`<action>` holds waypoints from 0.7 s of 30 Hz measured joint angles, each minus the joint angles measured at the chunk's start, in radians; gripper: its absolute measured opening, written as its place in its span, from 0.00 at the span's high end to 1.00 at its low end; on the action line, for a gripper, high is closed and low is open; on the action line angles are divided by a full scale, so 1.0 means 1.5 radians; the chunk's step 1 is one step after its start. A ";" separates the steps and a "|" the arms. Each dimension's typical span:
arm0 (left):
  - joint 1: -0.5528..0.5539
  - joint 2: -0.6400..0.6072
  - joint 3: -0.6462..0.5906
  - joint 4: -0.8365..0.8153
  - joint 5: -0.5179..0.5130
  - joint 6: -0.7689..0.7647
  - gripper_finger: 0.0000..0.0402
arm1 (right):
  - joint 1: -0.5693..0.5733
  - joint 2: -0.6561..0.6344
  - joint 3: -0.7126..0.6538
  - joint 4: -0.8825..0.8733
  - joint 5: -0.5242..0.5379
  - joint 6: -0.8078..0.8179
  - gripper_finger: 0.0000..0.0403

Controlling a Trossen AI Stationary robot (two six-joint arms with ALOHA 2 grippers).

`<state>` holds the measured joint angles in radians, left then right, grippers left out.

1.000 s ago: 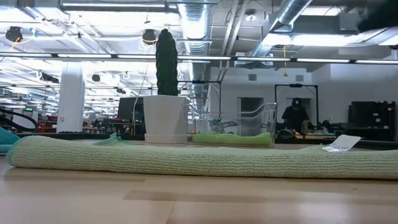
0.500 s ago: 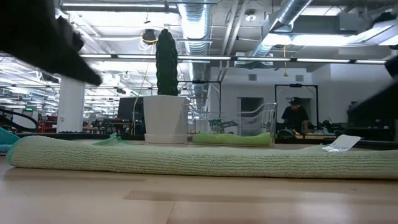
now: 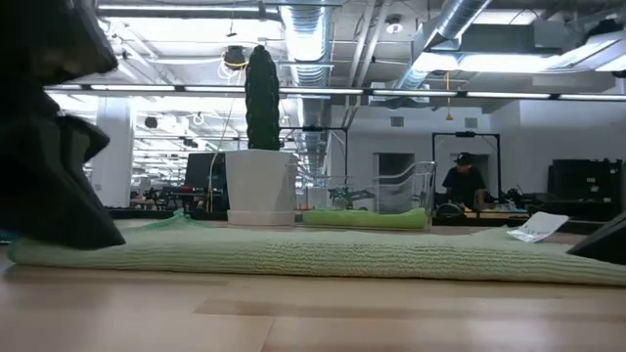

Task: Fold microfiber towels
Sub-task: Fold the light green towel

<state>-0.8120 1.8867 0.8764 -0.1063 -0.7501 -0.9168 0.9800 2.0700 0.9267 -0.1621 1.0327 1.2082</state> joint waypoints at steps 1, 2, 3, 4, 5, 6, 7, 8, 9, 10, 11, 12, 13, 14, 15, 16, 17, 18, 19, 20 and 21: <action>0.000 0.005 0.000 0.000 -0.002 -0.006 1.00 | 0.000 0.001 0.000 0.000 0.003 0.000 0.98; 0.000 0.007 0.001 0.000 -0.003 -0.010 1.00 | 0.000 0.004 0.000 0.003 0.003 0.000 0.98; 0.000 0.010 0.001 -0.001 -0.005 -0.015 1.00 | 0.000 0.007 0.000 0.007 0.005 0.000 0.98; -0.001 0.013 0.001 -0.002 -0.007 -0.019 1.00 | 0.001 0.008 0.000 0.006 0.009 0.001 0.97; -0.001 0.014 0.002 -0.002 -0.009 -0.024 1.00 | 0.001 0.008 0.000 0.006 0.008 0.003 0.97; -0.001 0.015 0.002 -0.002 -0.009 -0.025 1.00 | 0.001 0.008 0.000 0.004 0.008 0.003 0.96; -0.001 0.015 0.002 -0.002 -0.009 -0.025 1.00 | 0.001 0.005 0.000 0.000 0.009 0.002 0.96; -0.001 0.015 0.002 -0.002 -0.008 -0.025 1.00 | 0.003 -0.002 -0.001 -0.011 0.007 -0.001 0.95; -0.001 0.014 0.002 -0.002 -0.008 -0.025 1.00 | 0.005 -0.013 -0.003 -0.025 0.003 -0.007 0.96; -0.001 0.014 0.002 -0.003 -0.005 -0.024 1.00 | 0.006 -0.024 -0.003 -0.038 0.003 -0.015 0.96; -0.001 0.013 0.005 -0.007 -0.003 -0.023 1.00 | 0.006 -0.039 -0.003 -0.049 0.007 -0.022 0.96; -0.001 0.014 0.010 -0.013 -0.002 -0.018 1.00 | 0.008 -0.058 -0.003 -0.066 0.018 -0.025 0.96; -0.001 0.014 0.014 -0.015 0.000 -0.011 1.00 | 0.011 -0.076 -0.003 -0.081 0.032 -0.026 0.96; 0.000 0.015 0.020 -0.014 0.007 -0.003 1.00 | 0.014 -0.092 -0.003 -0.094 0.052 -0.026 0.96; 0.001 0.015 0.026 -0.014 0.013 0.006 1.00 | 0.018 -0.105 -0.003 -0.104 0.066 -0.026 0.96; 0.003 0.016 0.032 -0.014 0.016 0.015 1.00 | 0.021 -0.115 -0.003 -0.108 0.081 -0.036 0.96; 0.004 0.016 0.038 -0.015 0.019 0.024 1.00 | 0.024 -0.122 -0.003 -0.106 0.092 -0.046 0.95; 0.004 0.016 0.044 -0.014 0.019 0.032 1.00 | 0.027 -0.125 -0.002 -0.096 0.099 -0.056 0.95; 0.005 0.016 0.050 -0.013 0.018 0.040 1.00 | 0.028 -0.123 -0.002 -0.083 0.104 -0.058 0.95; 0.005 0.016 0.056 -0.012 0.015 0.048 1.00 | 0.028 -0.113 -0.002 -0.068 0.107 -0.058 0.96; 0.005 0.016 0.060 -0.012 0.013 0.056 1.00 | 0.028 -0.099 -0.002 -0.052 0.109 -0.056 0.97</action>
<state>-0.8040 1.9106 0.9669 -0.1240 -0.7309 -0.8326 1.0222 1.9210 0.9241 -0.2394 1.1955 1.1243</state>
